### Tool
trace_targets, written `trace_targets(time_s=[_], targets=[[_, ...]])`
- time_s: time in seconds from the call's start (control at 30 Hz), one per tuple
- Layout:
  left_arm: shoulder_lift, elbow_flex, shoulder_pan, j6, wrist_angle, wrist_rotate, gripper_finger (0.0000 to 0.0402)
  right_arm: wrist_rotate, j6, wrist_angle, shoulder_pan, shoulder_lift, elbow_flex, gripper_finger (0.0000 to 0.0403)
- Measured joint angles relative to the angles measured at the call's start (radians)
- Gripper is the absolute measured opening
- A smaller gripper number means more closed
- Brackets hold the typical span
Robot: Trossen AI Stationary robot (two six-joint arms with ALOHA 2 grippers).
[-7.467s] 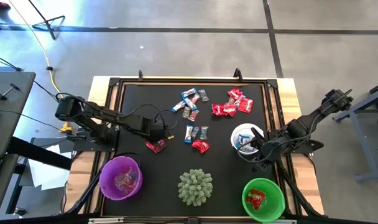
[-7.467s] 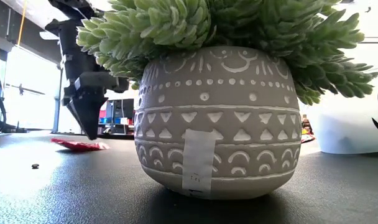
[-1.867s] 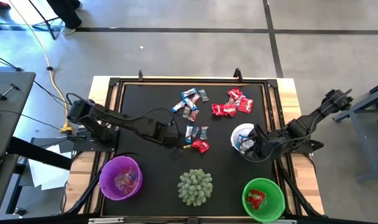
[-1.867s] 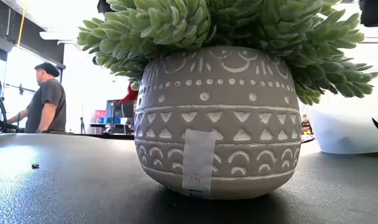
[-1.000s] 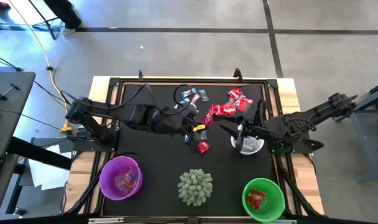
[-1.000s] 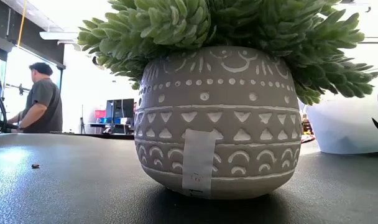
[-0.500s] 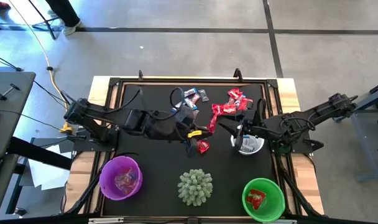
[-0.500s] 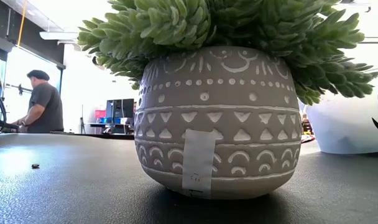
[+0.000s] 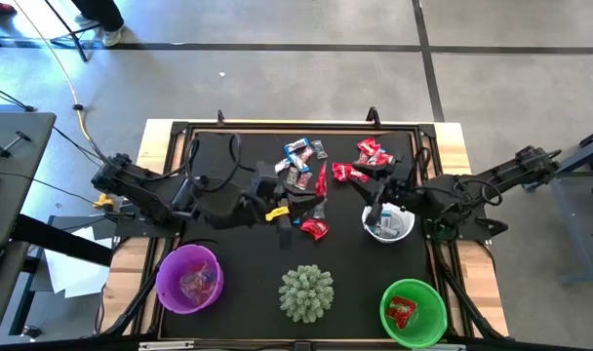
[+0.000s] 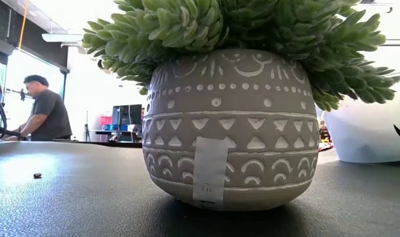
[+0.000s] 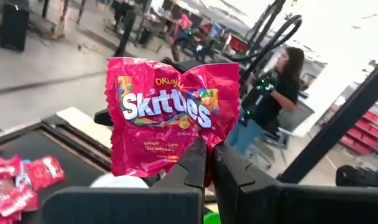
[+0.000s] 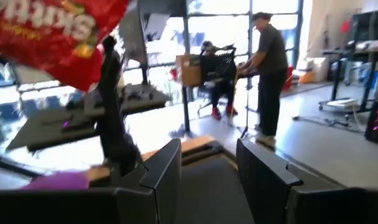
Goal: Sort candy
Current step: Put the red candy wrapper into the green bin
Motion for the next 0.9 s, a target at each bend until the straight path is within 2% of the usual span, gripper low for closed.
trace_targets(time_s=[0.07,0.27,0.4,0.63,0.8,0.9], targets=[[-0.001,0.000,-0.002,0.010,0.000,0.007,0.0000,-0.015,-0.017,0.052,-0.009,0.013,0.000,0.0149],[0.002,0.000,0.006,-0.013,-0.076,0.053,0.0000,-0.184,0.026,0.170,-0.056,0.058,0.000,0.0149],[0.002,0.000,0.007,-0.040,-0.192,-0.019,0.0000,-0.186,0.088,0.183,-0.074,0.071,0.000,0.0149],[0.002,0.000,0.012,-0.081,-0.442,0.003,0.0000,-0.192,0.272,0.182,-0.089,0.071,0.000,0.0149],[0.002,0.000,0.015,0.015,-0.582,0.138,0.0000,-0.198,0.463,0.097,-0.114,0.071,0.000,0.0149],[0.002,0.000,0.024,0.081,-0.633,0.232,0.0000,-0.258,0.521,0.020,-0.136,0.071,0.000,0.0149]])
